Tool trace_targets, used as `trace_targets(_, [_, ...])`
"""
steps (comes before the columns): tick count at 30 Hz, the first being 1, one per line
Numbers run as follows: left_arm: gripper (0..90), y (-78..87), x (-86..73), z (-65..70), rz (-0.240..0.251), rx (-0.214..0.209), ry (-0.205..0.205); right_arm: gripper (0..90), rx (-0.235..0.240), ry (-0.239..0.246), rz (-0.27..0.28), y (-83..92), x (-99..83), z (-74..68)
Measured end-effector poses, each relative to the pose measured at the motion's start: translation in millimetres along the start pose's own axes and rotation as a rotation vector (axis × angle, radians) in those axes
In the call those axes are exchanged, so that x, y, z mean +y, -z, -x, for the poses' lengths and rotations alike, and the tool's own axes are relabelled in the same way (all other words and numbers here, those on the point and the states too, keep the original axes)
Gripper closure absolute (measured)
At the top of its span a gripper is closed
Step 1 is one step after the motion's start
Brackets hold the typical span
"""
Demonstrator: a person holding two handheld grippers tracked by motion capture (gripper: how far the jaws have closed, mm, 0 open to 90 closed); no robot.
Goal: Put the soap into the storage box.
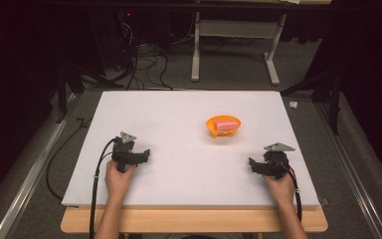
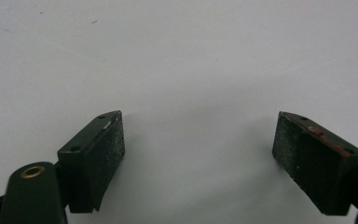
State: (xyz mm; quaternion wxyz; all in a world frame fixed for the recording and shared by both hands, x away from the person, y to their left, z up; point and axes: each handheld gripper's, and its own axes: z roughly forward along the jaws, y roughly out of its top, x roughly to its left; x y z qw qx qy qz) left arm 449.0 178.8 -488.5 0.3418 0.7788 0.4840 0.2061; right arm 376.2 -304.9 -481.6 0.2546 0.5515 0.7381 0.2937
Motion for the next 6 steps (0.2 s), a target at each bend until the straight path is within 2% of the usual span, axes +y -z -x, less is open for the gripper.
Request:
trace_targets(3, [17.2, 0.0, 0.0, 0.1, 0.000, 0.000, 0.000, 22.2, 0.023, -0.020, -0.003, -0.7, -0.2, 2.7])
trace_targets(6, [17.2, 0.0, 0.0, 0.1, 0.000, 0.000, 0.000, 22.1, 0.025, -0.021, -0.004, -0.9, -0.1, 2.9])
